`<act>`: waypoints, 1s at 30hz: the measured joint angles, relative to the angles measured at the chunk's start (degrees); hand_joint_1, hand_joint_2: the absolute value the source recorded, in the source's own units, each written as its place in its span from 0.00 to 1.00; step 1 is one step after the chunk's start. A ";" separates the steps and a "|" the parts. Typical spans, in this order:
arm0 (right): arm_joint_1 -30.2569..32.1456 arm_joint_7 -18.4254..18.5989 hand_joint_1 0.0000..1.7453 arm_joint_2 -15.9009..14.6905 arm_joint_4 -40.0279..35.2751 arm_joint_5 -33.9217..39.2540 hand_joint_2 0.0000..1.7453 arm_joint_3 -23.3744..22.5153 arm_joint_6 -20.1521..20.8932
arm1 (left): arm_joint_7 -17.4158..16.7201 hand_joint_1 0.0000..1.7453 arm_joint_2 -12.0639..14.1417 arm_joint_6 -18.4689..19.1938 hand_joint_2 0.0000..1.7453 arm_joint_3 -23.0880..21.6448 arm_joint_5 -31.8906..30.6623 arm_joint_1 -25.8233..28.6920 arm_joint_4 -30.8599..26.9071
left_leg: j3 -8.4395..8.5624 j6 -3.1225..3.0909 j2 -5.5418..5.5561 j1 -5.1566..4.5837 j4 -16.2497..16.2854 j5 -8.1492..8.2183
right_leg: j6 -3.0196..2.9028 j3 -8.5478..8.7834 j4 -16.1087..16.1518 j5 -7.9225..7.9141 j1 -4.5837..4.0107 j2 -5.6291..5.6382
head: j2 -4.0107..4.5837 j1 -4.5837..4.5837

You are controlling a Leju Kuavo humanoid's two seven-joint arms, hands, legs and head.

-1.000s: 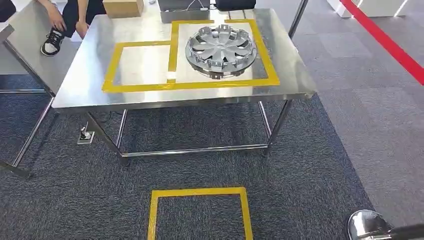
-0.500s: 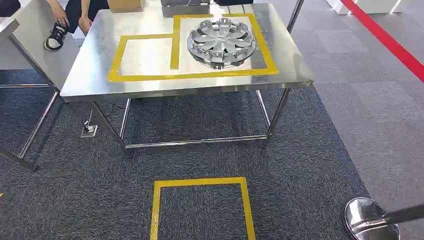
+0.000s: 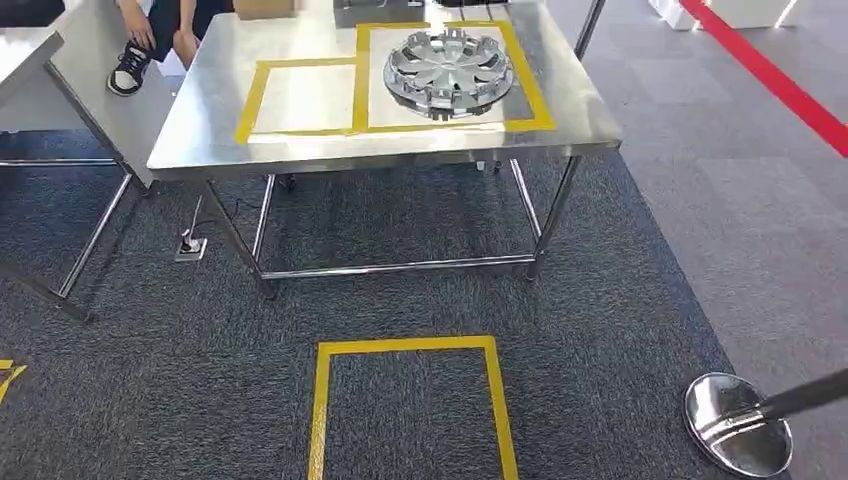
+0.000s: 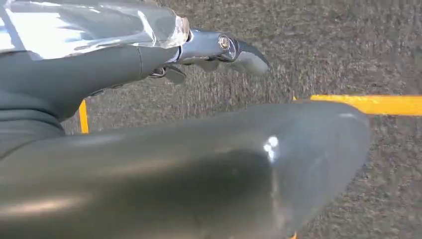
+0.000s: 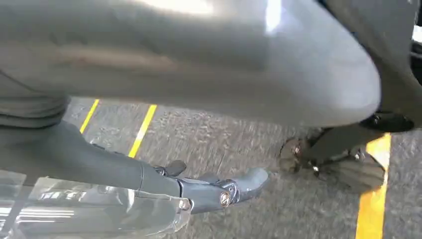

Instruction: Take the parts from the cabinet and place them on the table.

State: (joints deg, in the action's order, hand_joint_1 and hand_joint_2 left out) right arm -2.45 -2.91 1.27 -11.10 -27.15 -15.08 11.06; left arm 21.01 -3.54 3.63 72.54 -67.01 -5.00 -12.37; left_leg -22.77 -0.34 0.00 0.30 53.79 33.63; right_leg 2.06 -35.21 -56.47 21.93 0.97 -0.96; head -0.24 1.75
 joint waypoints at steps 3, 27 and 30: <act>0.19 0.81 0.00 0.02 0.13 0.77 0.00 -0.18 1.05 | -0.88 0.00 -0.07 -0.68 1.00 0.37 0.79 -0.08 0.00 | -1.22 -1.89 -0.52 0.24 -0.12 -1.67 | 0.73 -1.93 -4.77 4.92 0.23 0.25 | 0.00 -0.26; 2.59 4.81 0.00 -0.66 -1.00 7.73 1.00 0.11 -3.30 | -6.82 0.00 0.24 0.68 1.00 -14.46 17.50 2.33 -1.53 | -5.71 -0.42 -0.66 -0.21 1.50 -4.28 | -1.56 6.35 0.24 6.52 -1.16 0.49 | 0.00 -0.18; 3.19 4.66 0.00 -0.68 -1.64 9.31 1.00 1.12 -3.93 | -7.92 0.00 0.50 0.15 1.00 -18.91 21.53 3.21 -2.10 | -5.72 -0.39 -0.66 -0.22 1.52 -4.31 | -1.56 6.34 0.23 6.50 -1.12 0.49 | 0.00 -0.22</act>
State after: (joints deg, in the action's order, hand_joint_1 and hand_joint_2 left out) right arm 0.74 1.75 0.59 -12.74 -17.83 -13.96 7.12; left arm 13.09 -3.04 3.78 53.63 -45.48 -1.78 -14.47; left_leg -28.48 -0.73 -0.66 0.08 55.31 29.32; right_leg 0.50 -28.87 -56.24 28.43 -0.15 -0.46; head -0.24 1.53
